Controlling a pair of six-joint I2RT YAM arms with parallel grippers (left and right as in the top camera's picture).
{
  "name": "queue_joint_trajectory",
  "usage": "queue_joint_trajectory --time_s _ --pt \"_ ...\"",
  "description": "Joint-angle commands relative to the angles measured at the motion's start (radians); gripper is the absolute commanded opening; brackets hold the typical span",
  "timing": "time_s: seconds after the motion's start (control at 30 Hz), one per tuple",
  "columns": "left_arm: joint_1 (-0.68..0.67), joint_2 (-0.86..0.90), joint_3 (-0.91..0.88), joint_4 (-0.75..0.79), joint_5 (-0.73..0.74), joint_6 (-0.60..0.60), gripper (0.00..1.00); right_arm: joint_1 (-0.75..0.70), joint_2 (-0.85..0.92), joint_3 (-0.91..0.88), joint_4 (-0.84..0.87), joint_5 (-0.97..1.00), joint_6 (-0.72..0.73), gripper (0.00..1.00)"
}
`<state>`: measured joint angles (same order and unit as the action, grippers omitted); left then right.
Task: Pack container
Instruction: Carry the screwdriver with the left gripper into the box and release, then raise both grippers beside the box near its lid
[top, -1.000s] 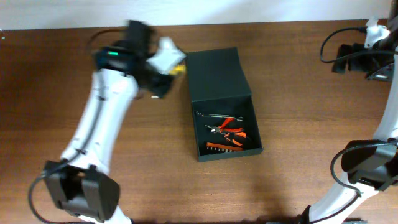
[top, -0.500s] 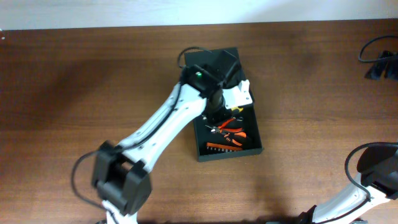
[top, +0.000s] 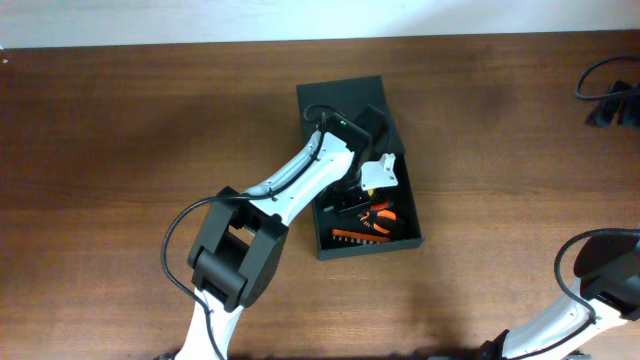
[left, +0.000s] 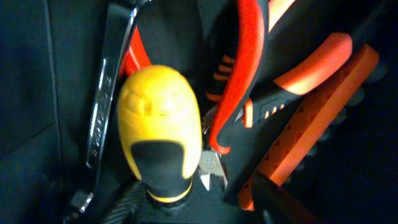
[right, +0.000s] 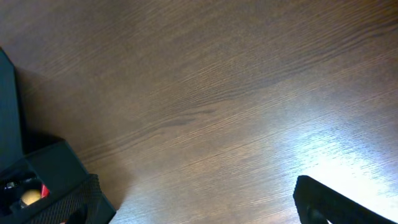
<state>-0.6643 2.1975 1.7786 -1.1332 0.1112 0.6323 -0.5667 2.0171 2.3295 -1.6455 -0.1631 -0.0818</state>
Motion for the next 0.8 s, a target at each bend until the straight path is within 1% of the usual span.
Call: queue_joint_trajectory --time_s 0.0,0.13,0.17,0.23,0.27,0.33,0.43,0.5,0.53,0.6,0.63,0.67,0.73,0.77 --pt "0.012 -0.005 0.049 -0.043 -0.004 -0.023 0.65 0.004 0.000 -0.003 0.000 -0.071 0.005 0.99" --pt "0.037 -0.024 0.187 -0.174 -0.004 -0.082 0.66 0.005 0.000 -0.003 0.000 -0.126 0.004 0.99" --pt "0.056 -0.041 0.274 -0.232 -0.005 -0.098 0.66 0.005 0.000 -0.003 0.000 -0.141 0.002 0.99" --pt "0.077 -0.064 0.360 -0.274 -0.004 -0.113 0.64 0.005 0.000 -0.003 0.000 -0.167 0.000 0.93" --pt "0.092 -0.077 0.405 -0.290 -0.004 -0.117 0.63 0.008 0.000 -0.003 -0.002 -0.191 -0.016 0.82" --pt "0.126 -0.102 0.474 -0.308 -0.004 -0.137 0.61 0.021 0.000 -0.003 -0.011 -0.226 -0.030 0.67" --pt "0.203 -0.131 0.536 -0.303 0.002 -0.193 0.61 0.070 0.002 -0.003 -0.025 -0.233 -0.041 0.38" --pt "0.269 -0.139 0.547 -0.296 0.051 -0.229 0.61 0.113 0.004 -0.003 -0.023 -0.233 -0.041 0.13" --pt "0.299 -0.139 0.547 -0.296 0.095 -0.240 0.61 0.135 0.005 -0.003 -0.021 -0.233 -0.041 0.09" --pt "0.359 -0.134 0.543 -0.297 0.207 -0.256 0.61 0.180 0.016 -0.003 -0.015 -0.228 -0.041 0.05" --pt "0.420 -0.131 0.528 -0.293 0.319 -0.273 0.57 0.220 0.035 -0.003 -0.010 -0.226 -0.044 0.04" --pt "0.443 -0.130 0.521 -0.291 0.351 -0.274 0.50 0.242 0.050 -0.003 -0.006 -0.227 -0.044 0.04" --pt "0.495 -0.129 0.503 -0.285 0.401 -0.278 0.31 0.282 0.084 -0.003 -0.005 -0.227 -0.044 0.04" --pt "0.512 -0.127 0.496 -0.282 0.418 -0.281 0.29 0.299 0.104 -0.003 -0.006 -0.227 -0.045 0.04"
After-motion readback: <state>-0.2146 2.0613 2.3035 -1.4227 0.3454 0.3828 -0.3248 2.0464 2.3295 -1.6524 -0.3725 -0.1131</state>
